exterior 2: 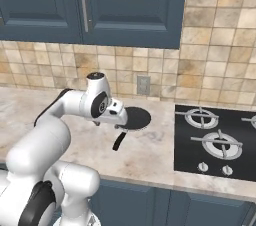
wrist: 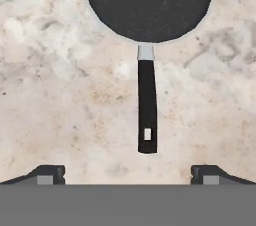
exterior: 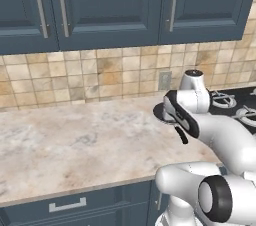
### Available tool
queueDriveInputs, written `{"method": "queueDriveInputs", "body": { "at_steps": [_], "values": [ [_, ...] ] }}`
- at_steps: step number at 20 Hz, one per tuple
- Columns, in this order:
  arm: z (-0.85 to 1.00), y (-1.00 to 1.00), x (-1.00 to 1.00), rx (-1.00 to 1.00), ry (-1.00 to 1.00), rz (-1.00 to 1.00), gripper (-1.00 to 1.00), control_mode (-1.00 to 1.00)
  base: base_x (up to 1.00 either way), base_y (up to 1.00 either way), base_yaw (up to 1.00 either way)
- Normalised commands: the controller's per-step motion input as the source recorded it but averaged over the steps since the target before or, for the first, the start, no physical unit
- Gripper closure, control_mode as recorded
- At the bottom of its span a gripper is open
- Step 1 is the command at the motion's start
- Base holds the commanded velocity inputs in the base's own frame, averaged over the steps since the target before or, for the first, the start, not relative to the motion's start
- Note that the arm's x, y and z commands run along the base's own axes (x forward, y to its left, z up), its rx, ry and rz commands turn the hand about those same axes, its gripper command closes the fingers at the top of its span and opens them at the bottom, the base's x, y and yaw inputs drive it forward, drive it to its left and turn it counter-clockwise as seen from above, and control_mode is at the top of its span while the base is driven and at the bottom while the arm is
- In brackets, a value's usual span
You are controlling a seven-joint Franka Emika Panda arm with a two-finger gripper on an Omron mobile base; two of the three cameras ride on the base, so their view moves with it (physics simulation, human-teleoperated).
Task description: Place both pans onto different burners. Then place the sweet potato and the steak on different pans.
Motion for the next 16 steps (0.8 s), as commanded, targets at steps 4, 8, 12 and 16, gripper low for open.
{"method": "queueDriveInputs", "body": {
  "at_steps": [4, 8, 12, 16],
  "values": [
    [-0.48, -0.04, 0.18, 0.00, 0.00, 0.00, -1.00, -1.00, 0.00, 0.00, 0.00],
    [-0.44, -0.10, 0.14, 0.01, 0.00, 0.00, -1.00, -1.00, 0.00, 0.00, 0.00],
    [-0.28, -0.19, 0.14, 0.01, 0.00, 0.00, -1.00, -1.00, 0.00, 0.00, 0.00],
    [-0.21, -0.16, 0.10, 0.00, 0.00, 0.00, -1.00, -1.00, 0.00, 0.00, 0.00]
  ]
}}
